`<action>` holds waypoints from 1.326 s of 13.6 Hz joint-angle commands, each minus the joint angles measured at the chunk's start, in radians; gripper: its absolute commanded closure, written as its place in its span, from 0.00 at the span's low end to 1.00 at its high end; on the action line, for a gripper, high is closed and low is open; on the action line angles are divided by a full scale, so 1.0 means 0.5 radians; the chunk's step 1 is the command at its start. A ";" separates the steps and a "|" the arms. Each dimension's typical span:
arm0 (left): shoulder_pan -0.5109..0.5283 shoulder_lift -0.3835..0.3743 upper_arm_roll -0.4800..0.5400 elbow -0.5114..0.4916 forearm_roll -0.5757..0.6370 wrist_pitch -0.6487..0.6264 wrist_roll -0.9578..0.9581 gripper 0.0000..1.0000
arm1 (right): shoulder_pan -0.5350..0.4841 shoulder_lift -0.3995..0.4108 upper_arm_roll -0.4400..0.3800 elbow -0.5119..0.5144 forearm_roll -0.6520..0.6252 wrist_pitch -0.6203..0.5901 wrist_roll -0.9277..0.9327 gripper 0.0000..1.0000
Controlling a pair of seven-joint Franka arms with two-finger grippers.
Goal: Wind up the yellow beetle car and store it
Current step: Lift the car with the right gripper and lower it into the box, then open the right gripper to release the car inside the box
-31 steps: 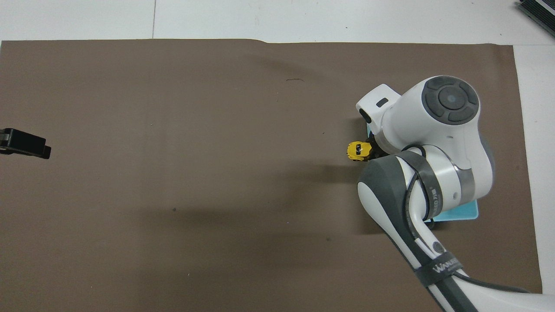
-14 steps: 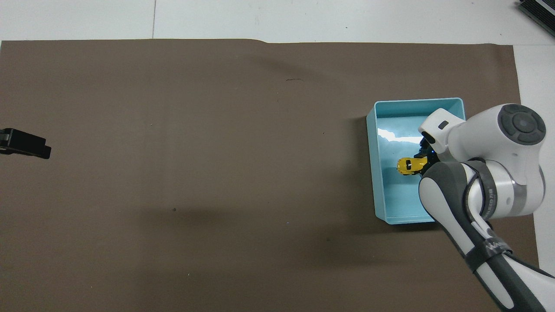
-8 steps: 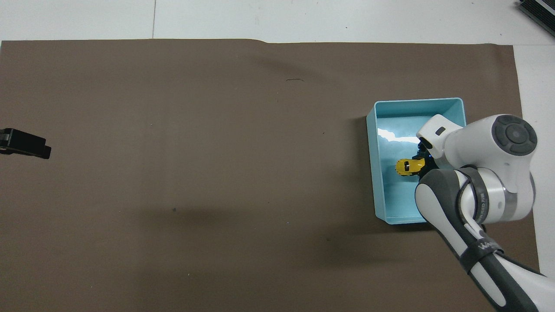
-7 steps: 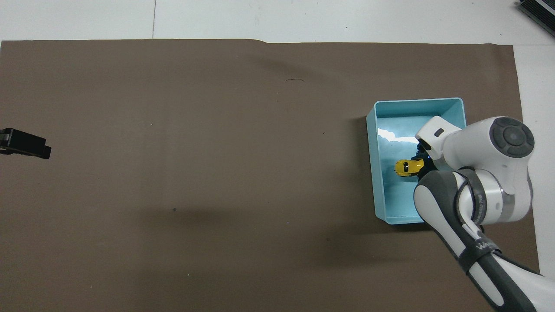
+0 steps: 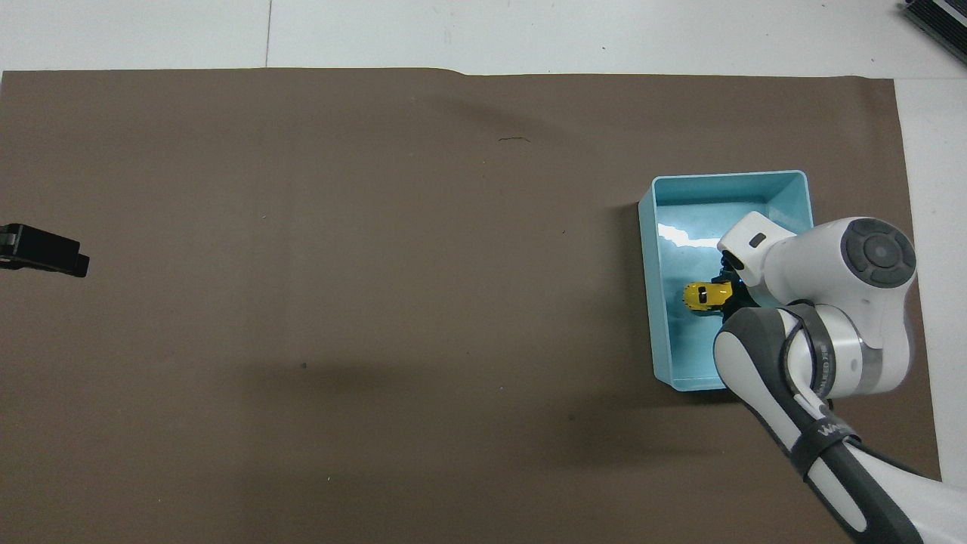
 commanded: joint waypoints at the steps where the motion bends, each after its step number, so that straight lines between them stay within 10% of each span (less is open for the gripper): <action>1: 0.011 -0.014 -0.008 -0.010 0.037 -0.024 -0.016 0.00 | -0.023 -0.007 0.015 -0.027 -0.044 0.044 -0.012 0.03; 18: 0.011 -0.014 -0.008 -0.010 0.037 -0.024 -0.016 0.00 | -0.008 -0.252 0.042 0.553 -0.001 -0.879 0.895 0.00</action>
